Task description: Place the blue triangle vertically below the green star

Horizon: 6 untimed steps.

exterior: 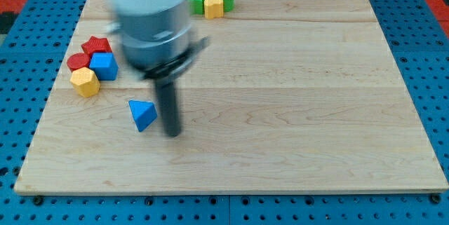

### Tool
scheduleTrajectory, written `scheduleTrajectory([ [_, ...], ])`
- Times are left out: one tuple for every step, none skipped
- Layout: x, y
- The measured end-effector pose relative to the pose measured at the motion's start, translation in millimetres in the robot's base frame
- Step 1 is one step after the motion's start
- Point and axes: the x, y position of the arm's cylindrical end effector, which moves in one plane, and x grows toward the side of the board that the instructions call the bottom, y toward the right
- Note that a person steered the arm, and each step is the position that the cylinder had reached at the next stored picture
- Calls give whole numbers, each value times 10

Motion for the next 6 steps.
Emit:
scheduleTrajectory([
  [0,-452],
  [-563,-20],
  [-1106,160],
  [-1412,28],
  [-1703,358],
  [-1830,688],
])
